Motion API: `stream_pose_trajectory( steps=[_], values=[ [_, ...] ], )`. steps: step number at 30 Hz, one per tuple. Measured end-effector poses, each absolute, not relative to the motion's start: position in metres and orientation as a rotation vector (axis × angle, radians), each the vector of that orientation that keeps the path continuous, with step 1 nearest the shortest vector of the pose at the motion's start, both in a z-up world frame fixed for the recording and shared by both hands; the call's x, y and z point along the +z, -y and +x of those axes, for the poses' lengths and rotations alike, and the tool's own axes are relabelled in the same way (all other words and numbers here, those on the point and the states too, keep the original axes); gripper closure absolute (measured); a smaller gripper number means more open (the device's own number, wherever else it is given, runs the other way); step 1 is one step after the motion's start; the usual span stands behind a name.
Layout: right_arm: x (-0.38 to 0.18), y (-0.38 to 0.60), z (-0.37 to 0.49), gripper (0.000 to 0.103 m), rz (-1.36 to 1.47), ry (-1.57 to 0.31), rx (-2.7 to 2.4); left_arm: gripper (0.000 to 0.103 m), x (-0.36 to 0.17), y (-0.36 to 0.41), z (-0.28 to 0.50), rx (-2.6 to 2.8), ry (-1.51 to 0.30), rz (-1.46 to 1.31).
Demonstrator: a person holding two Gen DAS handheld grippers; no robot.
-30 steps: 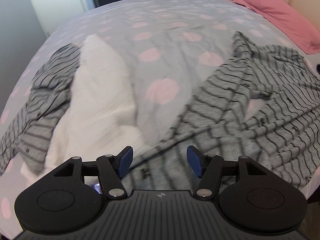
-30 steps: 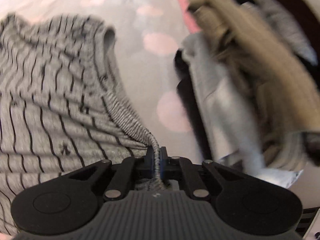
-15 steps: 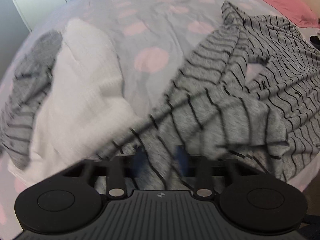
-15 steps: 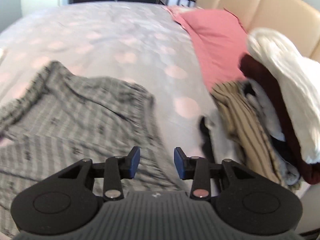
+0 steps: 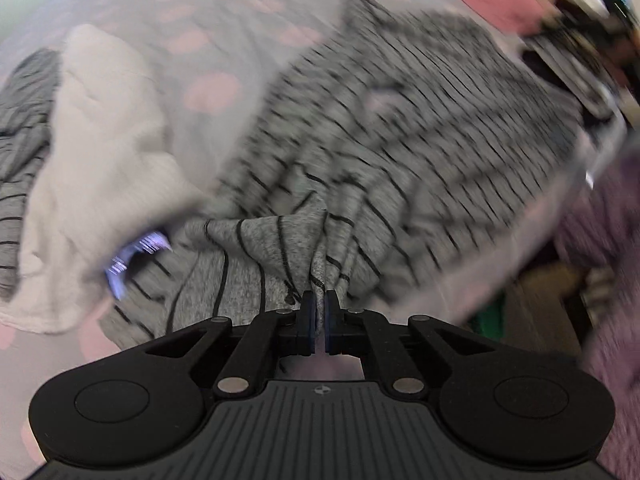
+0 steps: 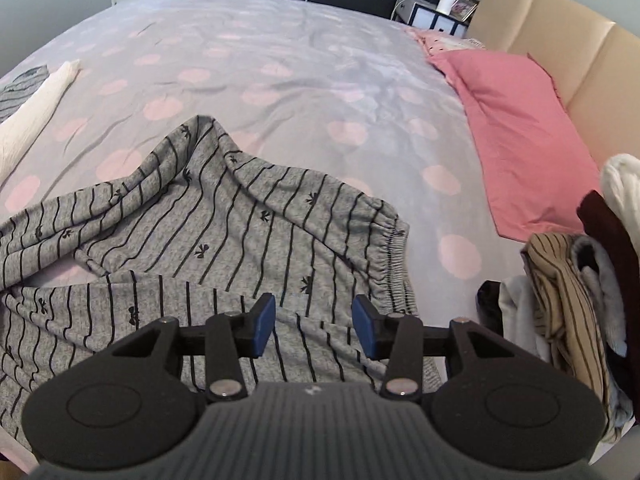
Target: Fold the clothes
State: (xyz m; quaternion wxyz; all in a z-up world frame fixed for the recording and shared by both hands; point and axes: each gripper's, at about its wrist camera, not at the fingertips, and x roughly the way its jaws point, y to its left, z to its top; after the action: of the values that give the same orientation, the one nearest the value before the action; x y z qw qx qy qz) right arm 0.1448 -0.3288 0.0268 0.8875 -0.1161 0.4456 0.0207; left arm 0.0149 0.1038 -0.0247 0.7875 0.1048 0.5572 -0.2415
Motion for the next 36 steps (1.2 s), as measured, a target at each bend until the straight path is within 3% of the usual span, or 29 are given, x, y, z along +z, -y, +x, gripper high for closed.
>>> stream_pose_trajectory(
  steps=[7,9,11,13,17,22,24,26,28,29,36],
  values=[
    [0.032,0.315,0.161,0.054,-0.238,-0.937,0.082,0.101,-0.035,-0.088,0.003,-0.576,-1.258,0.263],
    [0.034,0.308,0.164,0.052,-0.249,-0.94,0.105,0.096,-0.026,-0.098,0.009,-0.56,-1.241,0.2],
    [0.037,0.303,0.166,0.049,-0.268,-0.939,0.127,0.072,-0.012,-0.109,0.015,-0.549,-1.214,0.138],
    [0.038,0.301,0.17,0.046,-0.291,-0.943,0.136,0.058,0.005,-0.119,0.023,-0.526,-1.152,0.111],
    [0.034,0.304,0.182,0.044,-0.324,-0.967,0.136,0.058,0.009,-0.13,0.053,-0.376,-1.104,0.173],
    [0.024,0.325,0.199,0.043,-0.322,-0.973,0.109,0.058,-0.038,-0.123,0.083,-0.32,-1.193,0.298],
    [0.02,0.342,0.206,0.043,-0.306,-0.954,0.084,0.062,-0.051,-0.127,0.09,-0.281,-1.217,0.308],
    [0.016,0.364,0.214,0.043,-0.274,-0.93,0.041,0.084,-0.058,-0.136,0.099,-0.249,-1.25,0.279],
    [0.015,0.391,0.224,0.044,-0.21,-0.906,-0.018,0.09,-0.056,-0.145,0.106,-0.231,-1.259,0.235],
    [0.014,0.405,0.23,0.046,-0.169,-0.895,-0.048,0.097,-0.055,-0.149,0.109,-0.222,-1.263,0.213],
    [-0.017,0.46,0.276,0.046,0.015,-0.917,-0.035,0.102,-0.056,-0.154,0.122,-0.205,-1.298,0.162]
  ],
)
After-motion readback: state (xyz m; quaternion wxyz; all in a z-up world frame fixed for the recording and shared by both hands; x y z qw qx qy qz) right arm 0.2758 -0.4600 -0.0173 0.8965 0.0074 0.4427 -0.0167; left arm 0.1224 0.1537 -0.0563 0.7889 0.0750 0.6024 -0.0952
